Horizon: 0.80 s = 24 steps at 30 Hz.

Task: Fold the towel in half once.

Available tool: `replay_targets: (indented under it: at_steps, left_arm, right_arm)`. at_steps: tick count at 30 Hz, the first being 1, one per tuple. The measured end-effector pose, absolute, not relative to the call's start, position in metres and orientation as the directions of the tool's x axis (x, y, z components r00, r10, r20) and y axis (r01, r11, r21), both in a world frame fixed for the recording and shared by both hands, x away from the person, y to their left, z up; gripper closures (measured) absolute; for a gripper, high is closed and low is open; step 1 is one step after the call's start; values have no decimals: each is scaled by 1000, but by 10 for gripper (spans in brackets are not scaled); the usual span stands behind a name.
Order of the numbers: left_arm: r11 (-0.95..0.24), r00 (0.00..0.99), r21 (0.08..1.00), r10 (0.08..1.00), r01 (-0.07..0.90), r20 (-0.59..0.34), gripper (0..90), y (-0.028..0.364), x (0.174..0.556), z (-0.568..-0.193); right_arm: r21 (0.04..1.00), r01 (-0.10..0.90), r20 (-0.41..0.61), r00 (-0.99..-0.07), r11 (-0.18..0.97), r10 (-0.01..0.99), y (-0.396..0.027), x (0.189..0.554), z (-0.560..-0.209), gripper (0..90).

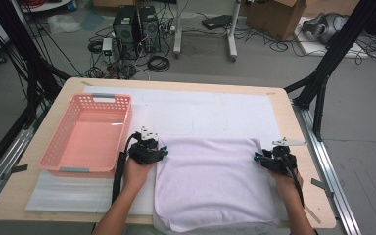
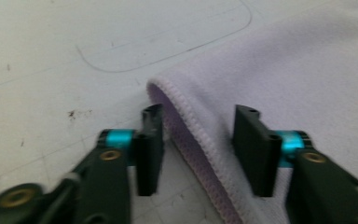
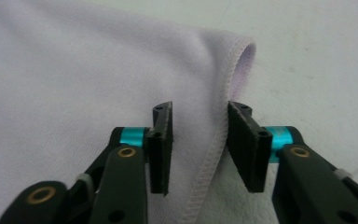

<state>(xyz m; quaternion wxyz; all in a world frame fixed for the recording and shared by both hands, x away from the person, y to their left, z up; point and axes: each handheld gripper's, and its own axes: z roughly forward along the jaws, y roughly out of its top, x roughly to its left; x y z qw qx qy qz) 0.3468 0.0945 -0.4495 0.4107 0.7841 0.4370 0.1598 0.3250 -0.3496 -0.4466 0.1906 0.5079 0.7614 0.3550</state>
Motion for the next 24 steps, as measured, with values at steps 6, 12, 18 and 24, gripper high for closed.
replay_targets:
  at_steps: [6,12,18,24]
  left_arm:
    - [-253,548,781,826,570,-132,854,95,349,-447]
    - [-230,518,806,849,545,-108,856,92,367,-428]
    - [-184,490,833,864,522,-116,856,93,401,-412]
    - [-193,498,832,860,521,-112,855,98,434,-407]
  right_arm:
    - [716,669,136,-415,200,900,-350,327,-445,837]
    - [745,639,127,-421,194,898,-355,337,-438,850]
    - [792,598,160,-394,121,905,-361,361,-428,849]
    - [808,577,141,-383,117,913,-355,387,-418,848]
